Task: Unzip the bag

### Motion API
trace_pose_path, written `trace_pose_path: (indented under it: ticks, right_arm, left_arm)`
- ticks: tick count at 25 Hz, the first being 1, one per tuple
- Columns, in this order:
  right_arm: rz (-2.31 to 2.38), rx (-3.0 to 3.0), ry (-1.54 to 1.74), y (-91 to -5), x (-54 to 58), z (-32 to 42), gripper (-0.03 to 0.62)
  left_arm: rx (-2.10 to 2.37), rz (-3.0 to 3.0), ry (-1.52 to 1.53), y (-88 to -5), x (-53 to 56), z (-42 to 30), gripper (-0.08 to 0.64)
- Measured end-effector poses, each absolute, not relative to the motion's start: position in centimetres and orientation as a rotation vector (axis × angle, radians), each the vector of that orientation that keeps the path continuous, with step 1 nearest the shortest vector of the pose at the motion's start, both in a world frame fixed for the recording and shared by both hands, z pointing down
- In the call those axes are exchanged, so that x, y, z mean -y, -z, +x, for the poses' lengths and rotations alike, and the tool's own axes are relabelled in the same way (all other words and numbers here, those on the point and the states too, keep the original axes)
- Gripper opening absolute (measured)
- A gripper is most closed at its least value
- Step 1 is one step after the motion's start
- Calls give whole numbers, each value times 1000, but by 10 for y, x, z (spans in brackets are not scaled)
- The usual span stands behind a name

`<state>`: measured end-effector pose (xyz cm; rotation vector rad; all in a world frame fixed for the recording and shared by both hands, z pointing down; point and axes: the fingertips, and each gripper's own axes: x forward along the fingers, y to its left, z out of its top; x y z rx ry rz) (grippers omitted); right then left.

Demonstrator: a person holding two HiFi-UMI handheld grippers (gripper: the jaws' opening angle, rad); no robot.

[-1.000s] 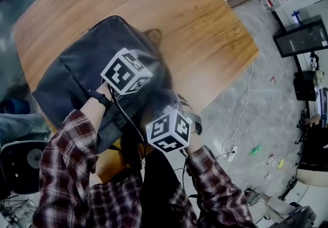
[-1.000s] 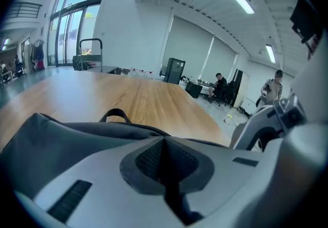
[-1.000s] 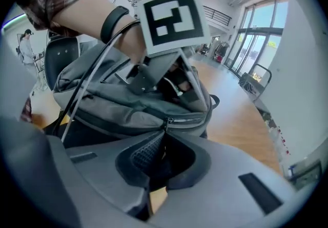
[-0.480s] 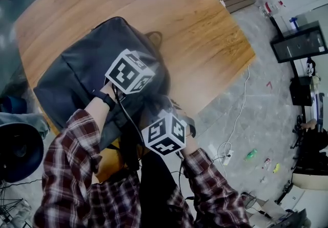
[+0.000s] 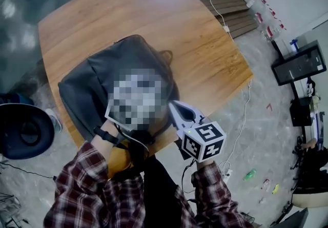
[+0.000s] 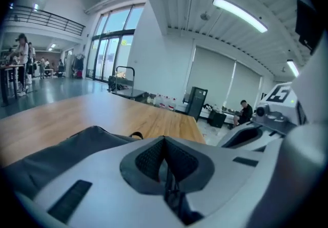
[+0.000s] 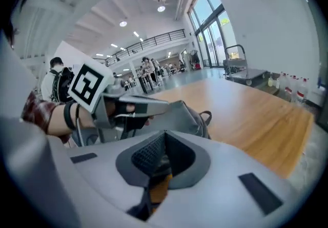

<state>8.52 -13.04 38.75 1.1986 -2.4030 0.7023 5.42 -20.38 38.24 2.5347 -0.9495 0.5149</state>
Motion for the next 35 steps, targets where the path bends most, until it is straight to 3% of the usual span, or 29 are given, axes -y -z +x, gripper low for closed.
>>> trace_pose_path:
  ticks: [12,35]
  right_arm:
    - [1222,2652,-552,-267,114,41,11]
    - [1189,2741,-381,-224,100,30,11]
  left_arm:
    - [1232,2499,-160,-253,101,-4,5]
    - [1258,2491,-77,-230,87,-7,6]
